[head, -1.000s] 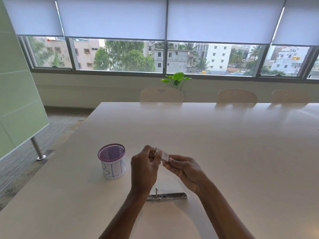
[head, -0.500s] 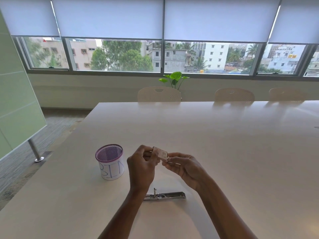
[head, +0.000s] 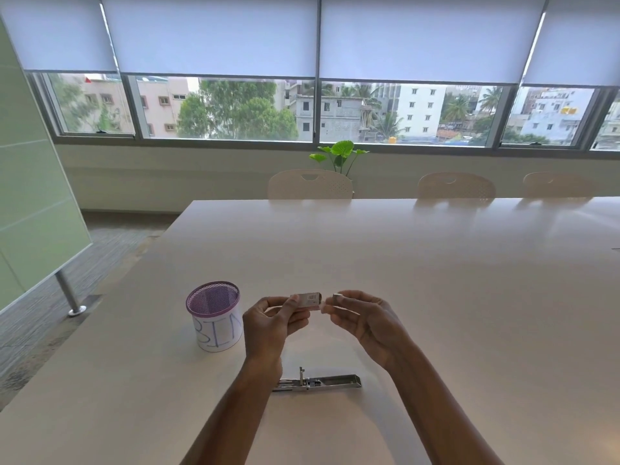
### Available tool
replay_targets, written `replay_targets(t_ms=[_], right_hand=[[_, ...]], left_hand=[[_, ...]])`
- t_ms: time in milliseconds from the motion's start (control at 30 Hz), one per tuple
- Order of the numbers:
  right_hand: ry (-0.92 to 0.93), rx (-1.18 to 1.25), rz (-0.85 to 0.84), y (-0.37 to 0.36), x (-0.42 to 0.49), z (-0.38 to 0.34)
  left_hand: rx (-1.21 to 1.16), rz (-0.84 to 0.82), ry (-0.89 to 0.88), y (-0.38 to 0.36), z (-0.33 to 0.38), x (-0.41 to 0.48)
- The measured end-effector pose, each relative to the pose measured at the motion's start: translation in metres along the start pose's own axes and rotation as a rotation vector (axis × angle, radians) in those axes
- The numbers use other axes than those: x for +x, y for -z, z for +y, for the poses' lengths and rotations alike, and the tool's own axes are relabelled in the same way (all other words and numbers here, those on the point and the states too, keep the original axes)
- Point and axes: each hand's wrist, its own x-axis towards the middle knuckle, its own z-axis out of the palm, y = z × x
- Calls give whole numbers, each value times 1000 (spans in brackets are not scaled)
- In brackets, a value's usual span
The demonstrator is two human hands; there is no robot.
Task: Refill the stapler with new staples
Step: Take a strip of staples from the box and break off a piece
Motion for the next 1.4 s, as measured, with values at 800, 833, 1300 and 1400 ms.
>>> replay_targets(t_ms=[800,833,1300,1400], right_hand=[[75,-169,-160,-7,-4,4],[81,-196,-132,-8,-5,4],[142,-414,127,-14,-7,-3],[254,-531,138,-15,-6,-2]], left_hand=[[-167,-129,157,-4,-5,-5],[-147,-125,140,-4,-4,-6],[64,-73,-78,-9,-8,-9],[125,-46,-129,-9,-12,-8]])
